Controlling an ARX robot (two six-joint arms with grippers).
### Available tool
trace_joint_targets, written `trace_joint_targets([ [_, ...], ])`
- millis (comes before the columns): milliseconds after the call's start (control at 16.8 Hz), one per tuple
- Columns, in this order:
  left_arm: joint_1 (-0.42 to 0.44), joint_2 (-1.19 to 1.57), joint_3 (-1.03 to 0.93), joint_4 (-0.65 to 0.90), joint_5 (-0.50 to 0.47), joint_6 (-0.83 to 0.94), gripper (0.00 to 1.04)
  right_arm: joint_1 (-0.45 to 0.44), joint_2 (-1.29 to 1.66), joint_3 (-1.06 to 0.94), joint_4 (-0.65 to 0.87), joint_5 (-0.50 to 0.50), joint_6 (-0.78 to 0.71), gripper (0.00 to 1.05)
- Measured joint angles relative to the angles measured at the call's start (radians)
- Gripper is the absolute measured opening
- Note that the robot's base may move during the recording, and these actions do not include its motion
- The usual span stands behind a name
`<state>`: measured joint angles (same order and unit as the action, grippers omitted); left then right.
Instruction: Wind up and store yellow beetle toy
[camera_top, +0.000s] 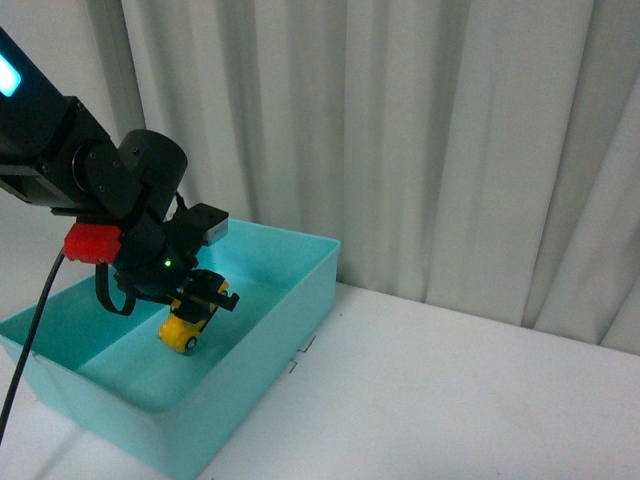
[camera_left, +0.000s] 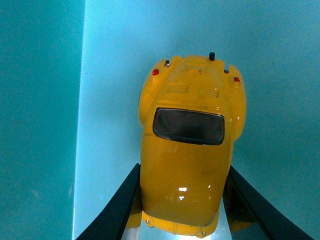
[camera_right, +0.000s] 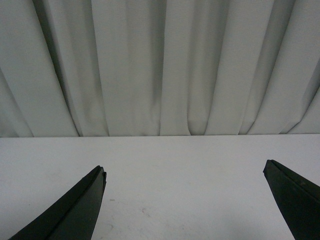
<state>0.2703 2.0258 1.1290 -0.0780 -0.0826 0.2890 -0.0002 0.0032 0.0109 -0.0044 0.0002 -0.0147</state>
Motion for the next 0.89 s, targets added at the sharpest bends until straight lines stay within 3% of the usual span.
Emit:
trace_joint_targets([
  [297, 0.0, 0.082, 0.091, -0.064, -0.008, 0.007, 0.4, 0.0, 0.0, 0.0, 0.0, 0.0, 0.0, 0.98],
  [654, 0.01, 0.06, 0.087, -0.113, 0.092, -0.056, 1.0, 0.0, 0.0, 0.0, 0.0, 0.0, 0.0, 0.98],
  [892, 0.026, -0.158, 0.06, -0.028, 0.195, -0.098, 0.98, 0.0, 0.0, 0.0, 0.0, 0.0, 0.0, 0.98],
])
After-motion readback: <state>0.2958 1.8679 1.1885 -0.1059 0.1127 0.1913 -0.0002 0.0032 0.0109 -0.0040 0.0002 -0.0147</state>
